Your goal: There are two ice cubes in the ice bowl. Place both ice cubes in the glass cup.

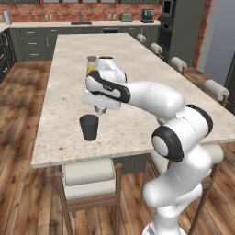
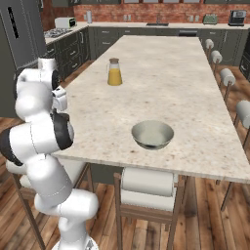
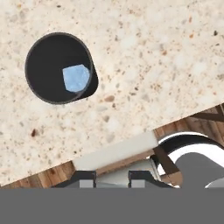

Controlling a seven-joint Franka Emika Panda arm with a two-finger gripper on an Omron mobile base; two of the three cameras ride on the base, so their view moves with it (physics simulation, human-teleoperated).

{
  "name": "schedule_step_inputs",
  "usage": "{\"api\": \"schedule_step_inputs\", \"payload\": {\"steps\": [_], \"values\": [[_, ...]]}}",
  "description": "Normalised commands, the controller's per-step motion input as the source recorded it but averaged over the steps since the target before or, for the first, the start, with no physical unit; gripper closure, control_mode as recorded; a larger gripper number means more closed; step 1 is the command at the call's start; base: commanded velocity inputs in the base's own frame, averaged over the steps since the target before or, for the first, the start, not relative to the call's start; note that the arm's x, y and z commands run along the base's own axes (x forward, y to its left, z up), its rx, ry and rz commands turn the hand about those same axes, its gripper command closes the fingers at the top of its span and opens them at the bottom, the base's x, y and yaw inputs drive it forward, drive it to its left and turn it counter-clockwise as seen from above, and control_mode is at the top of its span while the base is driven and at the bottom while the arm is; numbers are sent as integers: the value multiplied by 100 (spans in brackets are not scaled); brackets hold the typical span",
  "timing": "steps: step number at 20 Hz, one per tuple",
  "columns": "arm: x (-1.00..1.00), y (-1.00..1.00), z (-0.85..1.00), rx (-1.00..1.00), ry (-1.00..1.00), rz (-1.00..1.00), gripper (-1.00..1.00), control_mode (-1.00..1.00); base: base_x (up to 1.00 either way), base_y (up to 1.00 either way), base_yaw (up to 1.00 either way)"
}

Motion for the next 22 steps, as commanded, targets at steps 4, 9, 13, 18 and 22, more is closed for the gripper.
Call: {"api": "schedule_step_inputs", "payload": {"steps": [4, 9, 13, 18, 22], "values": [[9, 27, -3, 0, -30, 9, 100, -100, 0, 0, 0], [35, 21, -6, 0, -10, 1, 100, -100, 0, 0, 0], [55, 36, -15, -3, -1, 0, 100, -100, 0, 0, 0], [51, 35, -12, -5, 0, 0, 100, -100, 0, 0, 0], [53, 7, -14, -4, 0, 0, 100, -100, 0, 0, 0]]}}
